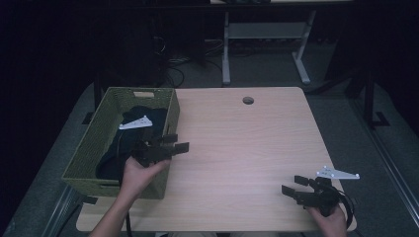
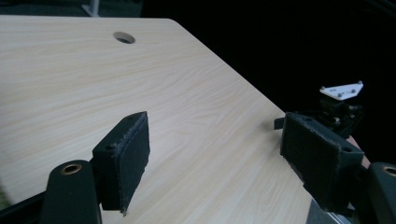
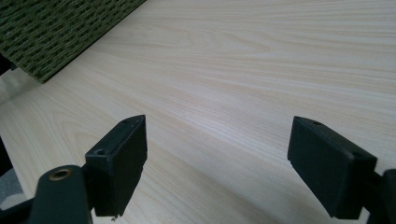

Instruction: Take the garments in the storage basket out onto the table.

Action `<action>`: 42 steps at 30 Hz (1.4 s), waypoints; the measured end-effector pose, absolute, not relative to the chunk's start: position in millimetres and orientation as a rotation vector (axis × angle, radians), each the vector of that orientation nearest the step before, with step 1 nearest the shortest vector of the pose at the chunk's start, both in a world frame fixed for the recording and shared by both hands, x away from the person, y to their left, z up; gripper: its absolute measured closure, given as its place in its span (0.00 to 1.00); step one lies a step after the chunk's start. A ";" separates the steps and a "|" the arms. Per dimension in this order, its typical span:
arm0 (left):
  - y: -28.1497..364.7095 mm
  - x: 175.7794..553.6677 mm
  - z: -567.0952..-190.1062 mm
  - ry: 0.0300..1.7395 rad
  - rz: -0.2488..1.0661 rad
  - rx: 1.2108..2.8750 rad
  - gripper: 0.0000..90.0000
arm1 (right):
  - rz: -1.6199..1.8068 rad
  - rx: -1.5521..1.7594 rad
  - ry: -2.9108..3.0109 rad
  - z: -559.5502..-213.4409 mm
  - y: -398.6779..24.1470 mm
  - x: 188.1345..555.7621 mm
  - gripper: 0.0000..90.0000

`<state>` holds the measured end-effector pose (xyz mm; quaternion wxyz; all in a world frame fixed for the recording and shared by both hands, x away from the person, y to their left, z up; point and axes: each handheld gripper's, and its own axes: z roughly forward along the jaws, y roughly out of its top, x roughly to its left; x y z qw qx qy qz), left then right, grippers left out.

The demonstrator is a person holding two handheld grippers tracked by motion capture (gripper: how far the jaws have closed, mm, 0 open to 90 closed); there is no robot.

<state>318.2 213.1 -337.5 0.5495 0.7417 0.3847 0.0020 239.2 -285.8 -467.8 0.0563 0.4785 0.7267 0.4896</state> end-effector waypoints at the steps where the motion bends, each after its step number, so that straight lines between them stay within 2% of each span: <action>1: 216.3 319.8 -336.3 0.916 0.002 1.749 0.26 | 1.483 1.450 2.203 -467.8 -286.5 239.1 0.22; 23: 285.0 363.7 -340.3 1.076 0.038 1.683 0.27 | 1.522 1.469 2.186 -468.9 -290.7 239.4 0.22; 42: 324.4 406.8 -365.6 1.236 0.007 1.622 0.28 | 1.562 1.506 2.149 -470.1 -302.0 234.8 0.22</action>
